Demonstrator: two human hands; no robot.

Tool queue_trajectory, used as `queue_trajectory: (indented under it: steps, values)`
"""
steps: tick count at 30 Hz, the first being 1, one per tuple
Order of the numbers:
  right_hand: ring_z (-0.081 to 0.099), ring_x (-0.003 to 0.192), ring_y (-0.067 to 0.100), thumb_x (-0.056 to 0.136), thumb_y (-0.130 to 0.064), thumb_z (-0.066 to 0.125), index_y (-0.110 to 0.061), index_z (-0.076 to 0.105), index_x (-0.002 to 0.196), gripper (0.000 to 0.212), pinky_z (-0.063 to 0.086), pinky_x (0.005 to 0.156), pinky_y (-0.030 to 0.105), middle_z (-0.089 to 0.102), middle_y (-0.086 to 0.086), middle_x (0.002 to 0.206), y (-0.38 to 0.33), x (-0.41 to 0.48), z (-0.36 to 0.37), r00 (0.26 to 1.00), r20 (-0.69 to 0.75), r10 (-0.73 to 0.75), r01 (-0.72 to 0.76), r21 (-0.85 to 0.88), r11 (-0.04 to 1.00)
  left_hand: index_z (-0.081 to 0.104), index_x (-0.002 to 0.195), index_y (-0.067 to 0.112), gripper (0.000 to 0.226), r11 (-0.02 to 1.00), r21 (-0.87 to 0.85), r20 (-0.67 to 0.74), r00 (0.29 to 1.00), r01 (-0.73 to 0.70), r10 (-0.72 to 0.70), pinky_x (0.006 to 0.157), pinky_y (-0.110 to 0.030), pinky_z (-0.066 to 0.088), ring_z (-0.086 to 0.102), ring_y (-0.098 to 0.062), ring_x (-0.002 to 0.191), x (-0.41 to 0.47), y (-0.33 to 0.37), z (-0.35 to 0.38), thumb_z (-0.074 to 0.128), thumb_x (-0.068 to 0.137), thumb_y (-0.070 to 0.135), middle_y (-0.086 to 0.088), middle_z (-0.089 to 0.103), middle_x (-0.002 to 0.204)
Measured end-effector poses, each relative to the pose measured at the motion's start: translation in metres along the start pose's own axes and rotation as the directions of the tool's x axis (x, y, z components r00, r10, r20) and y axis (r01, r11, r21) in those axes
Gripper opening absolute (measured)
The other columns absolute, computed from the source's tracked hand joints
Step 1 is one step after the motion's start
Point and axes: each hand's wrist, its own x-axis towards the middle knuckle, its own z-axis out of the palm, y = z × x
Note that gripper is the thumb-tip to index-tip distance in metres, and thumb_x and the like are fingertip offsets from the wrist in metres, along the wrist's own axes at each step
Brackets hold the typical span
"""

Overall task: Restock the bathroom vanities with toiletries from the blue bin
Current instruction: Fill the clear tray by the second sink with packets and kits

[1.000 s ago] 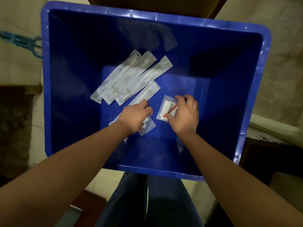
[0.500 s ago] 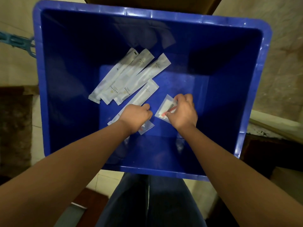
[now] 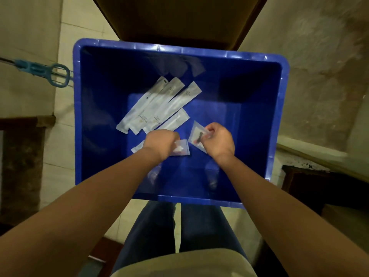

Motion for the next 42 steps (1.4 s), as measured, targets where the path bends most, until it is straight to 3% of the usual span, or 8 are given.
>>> queue_trajectory:
  steps: [11, 17, 20, 23, 28, 32, 37, 42]
  values:
    - [0.062, 0.078, 0.023, 0.091, -0.012, 0.045, -0.010, 0.063, 0.088, 0.019, 0.053, 0.064, 0.037, 0.068, 0.005, 0.088, -0.047, -0.059, -0.027, 0.987, -0.141, -0.076, 0.095, 0.137, 0.986, 0.063, 0.102, 0.021, 0.018, 0.756, -0.638, -0.203, 0.914, 0.147, -0.350, 0.070, -0.033, 0.048, 0.061, -0.020, 0.083, -0.061, -0.011, -0.051, 0.047, 0.098, 0.028, 0.004, 0.067, 0.089]
    - [0.057, 0.064, 0.005, 0.084, -0.005, 0.058, -0.008, 0.065, 0.090, 0.010, 0.040, 0.046, 0.008, 0.061, -0.009, 0.075, -0.067, -0.117, -0.026, 0.970, -0.235, -0.063, 0.153, 0.388, 0.909, 0.059, 0.096, 0.019, 0.014, 0.576, -0.816, -0.230, 0.882, 0.055, -0.411, 0.066, -0.027, 0.038, 0.052, -0.021, 0.078, -0.101, -0.023, -0.076, 0.046, 0.095, 0.015, -0.002, 0.060, 0.091]
    - [0.063, 0.082, 0.020, 0.077, -0.001, 0.065, -0.007, 0.065, 0.090, 0.014, 0.055, 0.070, 0.030, 0.068, 0.002, 0.088, -0.082, -0.147, -0.027, 0.966, -0.248, -0.073, 0.194, 0.507, 0.840, 0.057, 0.087, 0.015, 0.017, 0.382, -0.924, -0.210, 0.881, -0.035, -0.425, 0.066, -0.029, 0.041, 0.051, -0.021, 0.079, -0.123, -0.024, -0.090, 0.043, 0.091, 0.006, -0.010, 0.058, 0.099]
    - [0.066, 0.093, 0.019, 0.082, -0.002, 0.064, -0.013, 0.063, 0.097, 0.019, 0.056, 0.083, 0.038, 0.070, 0.002, 0.096, -0.097, -0.175, -0.030, 0.960, -0.260, -0.100, 0.241, 0.593, 0.768, 0.060, 0.091, 0.015, 0.022, 0.268, -0.963, -0.143, 0.907, -0.035, -0.395, 0.077, -0.037, 0.050, 0.059, -0.023, 0.089, -0.146, -0.019, -0.107, 0.040, 0.089, 0.005, -0.008, 0.063, 0.102]
    - [0.067, 0.090, 0.017, 0.083, 0.000, 0.060, -0.021, 0.064, 0.093, 0.023, 0.056, 0.072, 0.027, 0.071, 0.000, 0.092, -0.120, -0.216, -0.041, 0.950, -0.286, -0.127, 0.295, 0.683, 0.668, 0.068, 0.102, 0.015, 0.025, 0.076, -0.997, -0.020, 0.950, 0.004, -0.311, 0.093, -0.043, 0.053, 0.066, -0.028, 0.097, -0.183, 0.000, -0.137, 0.045, 0.094, 0.016, -0.012, 0.070, 0.103]
    - [0.067, 0.092, 0.023, 0.085, -0.003, 0.059, -0.019, 0.065, 0.094, 0.019, 0.058, 0.082, 0.042, 0.071, 0.007, 0.096, -0.133, -0.243, -0.054, 0.946, -0.302, -0.121, 0.309, 0.720, 0.622, 0.071, 0.095, 0.007, 0.016, -0.043, -0.999, 0.010, 0.981, 0.002, -0.192, 0.070, -0.035, 0.056, 0.069, -0.029, 0.085, -0.208, 0.010, -0.157, 0.056, 0.092, 0.011, -0.017, 0.073, 0.094]
    - [0.068, 0.086, 0.016, 0.086, -0.004, 0.064, -0.021, 0.064, 0.097, 0.020, 0.060, 0.075, 0.033, 0.070, -0.001, 0.090, -0.139, -0.269, -0.068, 0.924, -0.360, -0.127, 0.364, 0.731, 0.577, 0.065, 0.115, 0.006, 0.032, -0.084, -0.996, 0.039, 0.997, 0.033, -0.073, 0.097, -0.047, 0.051, 0.066, -0.034, 0.104, -0.238, 0.012, -0.178, 0.066, 0.088, 0.022, -0.018, 0.069, 0.111]
    - [0.067, 0.084, 0.013, 0.084, -0.003, 0.066, -0.018, 0.062, 0.107, 0.028, 0.054, 0.060, 0.022, 0.070, -0.001, 0.092, -0.145, -0.295, -0.076, 0.909, -0.393, -0.137, 0.396, 0.714, 0.578, 0.064, 0.122, 0.009, 0.038, -0.099, -0.995, -0.029, 0.997, -0.022, 0.072, 0.083, -0.046, 0.054, 0.066, -0.035, 0.096, -0.269, 0.012, -0.189, 0.054, 0.094, 0.034, -0.018, 0.068, 0.116]
